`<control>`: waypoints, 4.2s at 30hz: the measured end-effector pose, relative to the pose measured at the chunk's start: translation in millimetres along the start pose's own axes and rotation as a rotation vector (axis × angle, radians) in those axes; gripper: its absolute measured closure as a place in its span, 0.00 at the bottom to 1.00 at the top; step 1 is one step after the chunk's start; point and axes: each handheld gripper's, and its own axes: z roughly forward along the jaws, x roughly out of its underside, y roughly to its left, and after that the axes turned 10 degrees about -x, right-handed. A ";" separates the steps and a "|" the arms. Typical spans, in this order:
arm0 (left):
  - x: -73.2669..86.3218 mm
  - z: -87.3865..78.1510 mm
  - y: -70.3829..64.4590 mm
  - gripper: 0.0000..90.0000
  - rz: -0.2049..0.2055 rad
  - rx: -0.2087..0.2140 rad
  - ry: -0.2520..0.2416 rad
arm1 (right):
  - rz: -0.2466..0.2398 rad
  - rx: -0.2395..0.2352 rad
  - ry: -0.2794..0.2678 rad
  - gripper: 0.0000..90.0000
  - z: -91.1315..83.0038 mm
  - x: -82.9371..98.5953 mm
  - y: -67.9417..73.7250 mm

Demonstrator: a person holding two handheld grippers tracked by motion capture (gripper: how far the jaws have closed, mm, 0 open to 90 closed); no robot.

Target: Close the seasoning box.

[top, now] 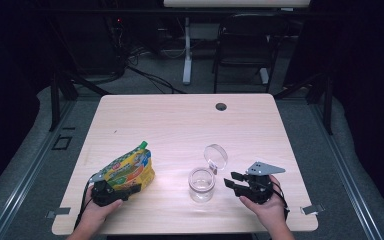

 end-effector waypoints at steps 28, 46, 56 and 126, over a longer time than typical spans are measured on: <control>-4.8 -7.2 2.0 0.54 -0.010 -0.008 -0.035 | 0.000 0.001 0.000 0.66 -0.4 0.2 -0.7; -15.8 -27.7 2.4 0.54 0.000 -0.032 -0.093 | -0.002 0.005 0.004 0.66 -1.0 0.2 -0.7; -18.0 -32.6 1.9 0.54 0.008 -0.048 -0.101 | -0.013 0.007 -0.008 0.66 -0.5 0.6 -0.6; -38.8 -31.2 -48.4 0.55 0.269 -0.163 -0.077 | -0.126 0.024 -0.091 0.68 -12.2 -1.9 17.3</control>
